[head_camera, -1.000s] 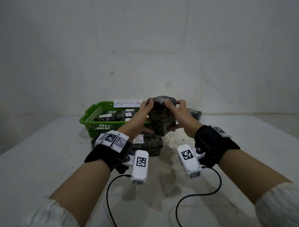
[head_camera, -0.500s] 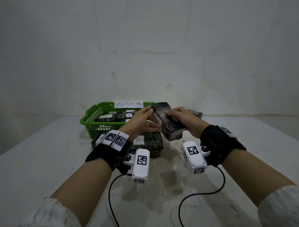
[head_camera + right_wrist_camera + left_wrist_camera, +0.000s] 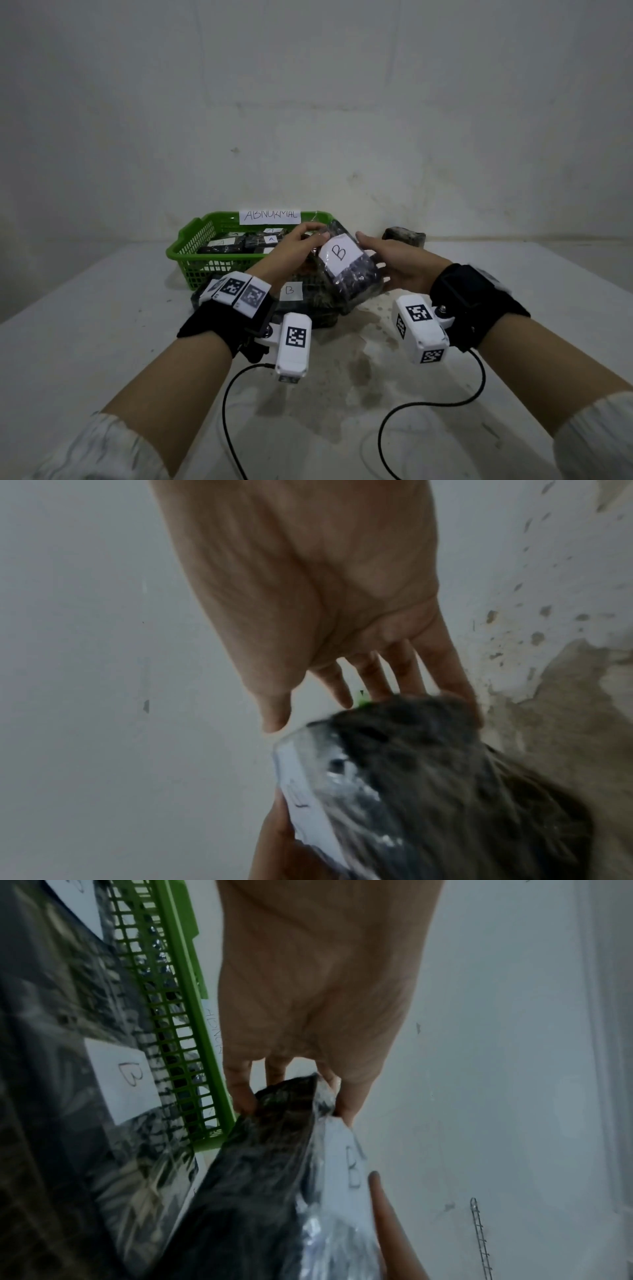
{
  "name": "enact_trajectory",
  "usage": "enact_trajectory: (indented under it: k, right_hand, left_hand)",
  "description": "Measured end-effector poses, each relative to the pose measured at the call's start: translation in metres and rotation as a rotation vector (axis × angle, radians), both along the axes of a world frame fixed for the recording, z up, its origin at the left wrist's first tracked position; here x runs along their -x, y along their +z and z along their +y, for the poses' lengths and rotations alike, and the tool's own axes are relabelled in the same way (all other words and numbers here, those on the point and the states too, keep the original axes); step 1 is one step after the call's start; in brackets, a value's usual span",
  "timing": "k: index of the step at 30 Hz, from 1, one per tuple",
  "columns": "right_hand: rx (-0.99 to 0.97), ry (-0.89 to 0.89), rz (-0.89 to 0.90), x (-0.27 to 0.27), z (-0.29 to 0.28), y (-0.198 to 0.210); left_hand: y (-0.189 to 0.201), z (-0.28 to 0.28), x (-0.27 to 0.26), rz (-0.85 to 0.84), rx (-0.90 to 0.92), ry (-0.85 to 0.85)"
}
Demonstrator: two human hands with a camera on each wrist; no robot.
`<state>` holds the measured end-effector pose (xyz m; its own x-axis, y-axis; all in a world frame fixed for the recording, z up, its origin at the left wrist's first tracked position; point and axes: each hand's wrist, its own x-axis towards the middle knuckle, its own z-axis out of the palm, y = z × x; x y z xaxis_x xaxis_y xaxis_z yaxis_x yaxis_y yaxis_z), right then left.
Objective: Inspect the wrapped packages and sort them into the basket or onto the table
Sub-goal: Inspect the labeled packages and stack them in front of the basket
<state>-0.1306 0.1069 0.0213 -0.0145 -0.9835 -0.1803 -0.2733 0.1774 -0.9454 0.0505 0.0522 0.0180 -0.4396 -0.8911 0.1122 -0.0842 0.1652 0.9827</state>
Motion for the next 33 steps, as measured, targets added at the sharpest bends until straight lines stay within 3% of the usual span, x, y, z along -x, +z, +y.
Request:
enact_trajectory:
  k: [7, 11, 13, 16, 19, 25, 33]
  right_hand:
    - [-0.129, 0.235, 0.065, -0.026, 0.011, -0.015]
    - [-0.105, 0.099, 0.122, -0.035, 0.006, -0.011]
    - [-0.102, -0.031, 0.067, -0.029, 0.001, -0.008]
    - [-0.098, -0.189, -0.021, -0.013, -0.002, -0.003]
    - [-0.102, -0.28, 0.044, 0.001, -0.003, -0.008]
    - [-0.15, -0.228, 0.282, -0.001, -0.01, -0.039]
    - [-0.1, -0.203, 0.308, -0.01, -0.033, -0.056]
  left_hand:
    - [-0.001, 0.004, -0.02, -0.289, -0.012, -0.106]
    - [-0.005, 0.005, -0.028, -0.212, -0.119, -0.082]
    - [-0.006, 0.007, -0.027, -0.164, -0.151, -0.107]
    - [-0.007, 0.009, -0.018, -0.275, -0.096, -0.121]
    - [-0.009, 0.008, -0.008, -0.38, -0.03, -0.121]
    - [-0.014, 0.005, 0.004, -0.516, 0.078, -0.104]
    - [-0.009, -0.015, 0.022, -0.728, 0.299, 0.142]
